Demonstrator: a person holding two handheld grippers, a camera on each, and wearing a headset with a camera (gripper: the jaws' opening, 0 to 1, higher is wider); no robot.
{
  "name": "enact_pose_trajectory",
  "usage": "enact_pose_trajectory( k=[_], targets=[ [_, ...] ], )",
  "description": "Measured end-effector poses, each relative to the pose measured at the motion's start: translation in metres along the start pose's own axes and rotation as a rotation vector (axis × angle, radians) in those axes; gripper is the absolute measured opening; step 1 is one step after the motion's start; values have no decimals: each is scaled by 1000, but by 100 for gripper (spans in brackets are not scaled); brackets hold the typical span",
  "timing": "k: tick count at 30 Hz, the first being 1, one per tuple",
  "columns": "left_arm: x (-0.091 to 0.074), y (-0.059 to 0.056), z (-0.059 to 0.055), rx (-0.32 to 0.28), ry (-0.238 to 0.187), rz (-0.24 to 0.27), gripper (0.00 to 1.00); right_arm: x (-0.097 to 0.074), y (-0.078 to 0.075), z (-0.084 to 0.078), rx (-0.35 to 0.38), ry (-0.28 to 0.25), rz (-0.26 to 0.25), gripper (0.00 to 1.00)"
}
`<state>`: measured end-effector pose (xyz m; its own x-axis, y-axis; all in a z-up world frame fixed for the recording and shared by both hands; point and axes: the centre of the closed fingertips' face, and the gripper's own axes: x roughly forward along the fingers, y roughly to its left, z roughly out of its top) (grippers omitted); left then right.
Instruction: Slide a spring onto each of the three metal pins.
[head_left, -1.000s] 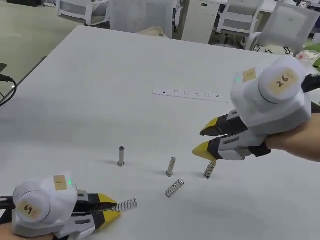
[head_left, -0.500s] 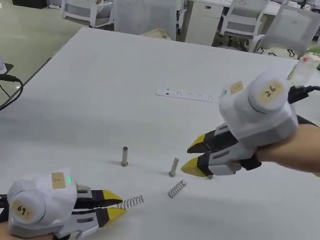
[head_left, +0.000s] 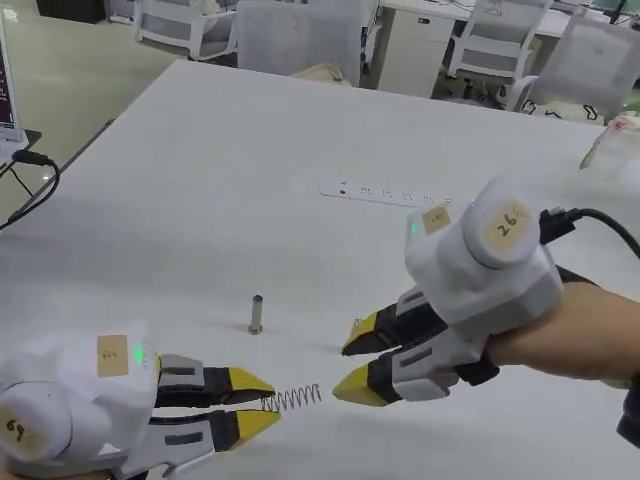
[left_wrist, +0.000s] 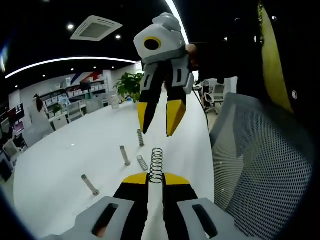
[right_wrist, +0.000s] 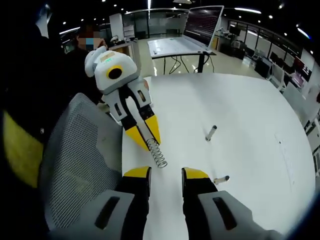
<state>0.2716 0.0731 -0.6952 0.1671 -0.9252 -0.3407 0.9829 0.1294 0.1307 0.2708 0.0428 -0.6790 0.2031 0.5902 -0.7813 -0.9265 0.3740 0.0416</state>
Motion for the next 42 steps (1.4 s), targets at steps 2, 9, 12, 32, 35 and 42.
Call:
enact_pose_trajectory(
  k=[2, 9, 12, 32, 35, 42],
  targets=[
    [0, -2, 6, 11, -12, -5, 2, 1, 4, 1, -6, -3, 14, 22],
    [-1, -4, 22, 33, -44, -10, 2, 5, 10, 2, -10, -10, 39, 22],
    [-1, -5, 26, 37, -53, -10, 2, 6, 11, 1, -13, -10, 47, 21],
    [0, -8, 34, 34, -76, -18, 2, 2, 20, 9, -33, -28, 71, 9],
    [-1, -7, 35, 32, -79, -17, 2, 1, 22, 13, -40, -30, 69, 9],
    [0, -8, 34, 24, -82, -12, 2, -1, 25, 21, -57, -30, 72, 9]
  ],
)
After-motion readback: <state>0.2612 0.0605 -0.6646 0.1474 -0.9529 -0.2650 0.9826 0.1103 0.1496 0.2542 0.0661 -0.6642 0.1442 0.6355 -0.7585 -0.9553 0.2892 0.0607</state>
